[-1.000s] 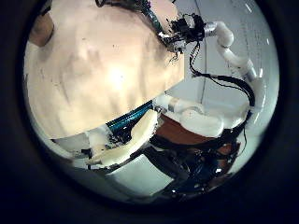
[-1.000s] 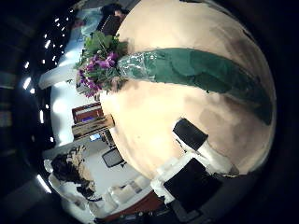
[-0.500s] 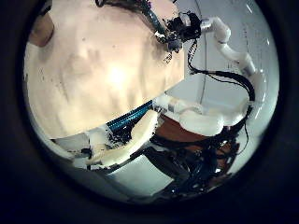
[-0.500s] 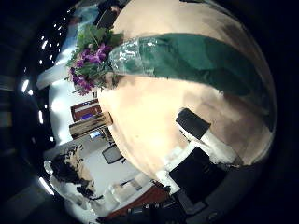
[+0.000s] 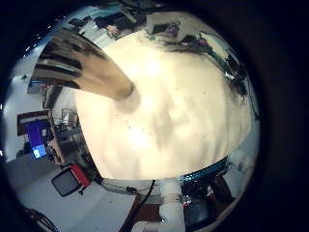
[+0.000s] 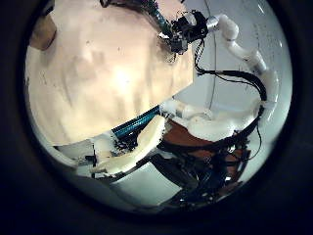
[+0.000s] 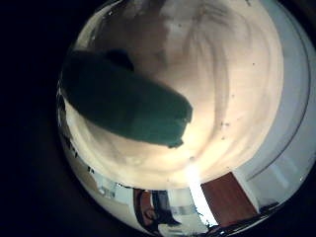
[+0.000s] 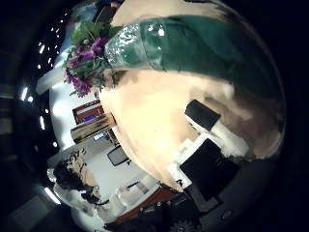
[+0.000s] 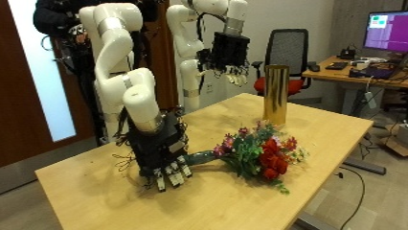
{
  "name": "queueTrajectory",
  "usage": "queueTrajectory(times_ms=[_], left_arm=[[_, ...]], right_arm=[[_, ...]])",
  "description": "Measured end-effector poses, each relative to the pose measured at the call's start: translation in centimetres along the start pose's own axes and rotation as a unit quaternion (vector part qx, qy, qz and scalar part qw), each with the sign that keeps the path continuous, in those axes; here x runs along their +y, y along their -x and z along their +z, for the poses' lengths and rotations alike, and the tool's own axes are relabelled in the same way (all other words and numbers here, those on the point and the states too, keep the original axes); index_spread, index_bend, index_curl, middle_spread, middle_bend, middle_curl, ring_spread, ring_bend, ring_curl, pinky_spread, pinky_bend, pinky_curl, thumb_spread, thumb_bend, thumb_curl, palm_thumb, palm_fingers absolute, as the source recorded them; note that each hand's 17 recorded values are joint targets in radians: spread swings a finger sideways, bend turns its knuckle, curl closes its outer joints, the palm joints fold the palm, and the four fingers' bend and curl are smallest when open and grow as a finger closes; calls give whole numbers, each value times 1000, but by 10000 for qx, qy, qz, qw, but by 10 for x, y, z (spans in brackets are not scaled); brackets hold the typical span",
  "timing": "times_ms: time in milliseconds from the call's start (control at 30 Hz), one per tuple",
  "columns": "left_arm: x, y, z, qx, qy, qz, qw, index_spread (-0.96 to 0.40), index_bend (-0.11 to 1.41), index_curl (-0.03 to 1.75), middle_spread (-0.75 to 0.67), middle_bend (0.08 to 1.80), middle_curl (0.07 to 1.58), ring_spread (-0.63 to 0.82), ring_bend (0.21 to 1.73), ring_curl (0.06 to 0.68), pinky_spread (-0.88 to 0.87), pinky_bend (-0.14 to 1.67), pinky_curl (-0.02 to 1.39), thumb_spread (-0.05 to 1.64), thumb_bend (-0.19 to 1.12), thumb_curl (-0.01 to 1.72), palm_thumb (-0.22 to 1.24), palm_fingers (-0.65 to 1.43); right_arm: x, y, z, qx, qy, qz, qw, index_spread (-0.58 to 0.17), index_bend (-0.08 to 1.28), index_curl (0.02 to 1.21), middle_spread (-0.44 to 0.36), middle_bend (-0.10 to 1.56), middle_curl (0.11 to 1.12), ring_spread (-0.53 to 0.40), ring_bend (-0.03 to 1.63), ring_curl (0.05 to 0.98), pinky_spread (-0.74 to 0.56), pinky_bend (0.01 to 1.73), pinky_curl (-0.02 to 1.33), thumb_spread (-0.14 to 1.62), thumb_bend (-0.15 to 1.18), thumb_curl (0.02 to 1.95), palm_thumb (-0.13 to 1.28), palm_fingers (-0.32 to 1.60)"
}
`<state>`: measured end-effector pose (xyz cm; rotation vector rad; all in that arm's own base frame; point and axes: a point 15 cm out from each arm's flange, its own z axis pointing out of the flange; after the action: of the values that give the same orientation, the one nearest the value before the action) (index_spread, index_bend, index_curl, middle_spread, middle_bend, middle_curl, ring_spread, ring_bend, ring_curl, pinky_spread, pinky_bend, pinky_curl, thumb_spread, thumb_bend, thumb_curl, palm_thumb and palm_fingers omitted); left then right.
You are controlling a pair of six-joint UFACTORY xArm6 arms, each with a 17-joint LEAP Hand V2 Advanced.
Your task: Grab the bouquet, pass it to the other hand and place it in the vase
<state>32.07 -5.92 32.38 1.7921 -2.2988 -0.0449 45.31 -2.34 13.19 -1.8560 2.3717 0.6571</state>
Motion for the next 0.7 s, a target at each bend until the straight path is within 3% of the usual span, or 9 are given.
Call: queueTrajectory(times_ms=[300,700], left_arm=[[-1,-1,-1,-20,-6,2,10000,233,181,364,245,286,353,493,441,195,468,178,236,948,-29,302,320,199],[-4,-3,-3,-15,-7,33,10000,230,185,365,210,293,356,479,442,194,468,176,233,948,-29,302,320,204]], right_arm=[[5,-7,2,159,227,49,9996,-117,181,314,110,420,368,21,636,225,159,253,232,999,-22,447,800,510],[4,-7,1,252,568,22,9981,-149,187,347,70,465,388,-51,698,227,116,253,215,985,-24,456,824,561]])
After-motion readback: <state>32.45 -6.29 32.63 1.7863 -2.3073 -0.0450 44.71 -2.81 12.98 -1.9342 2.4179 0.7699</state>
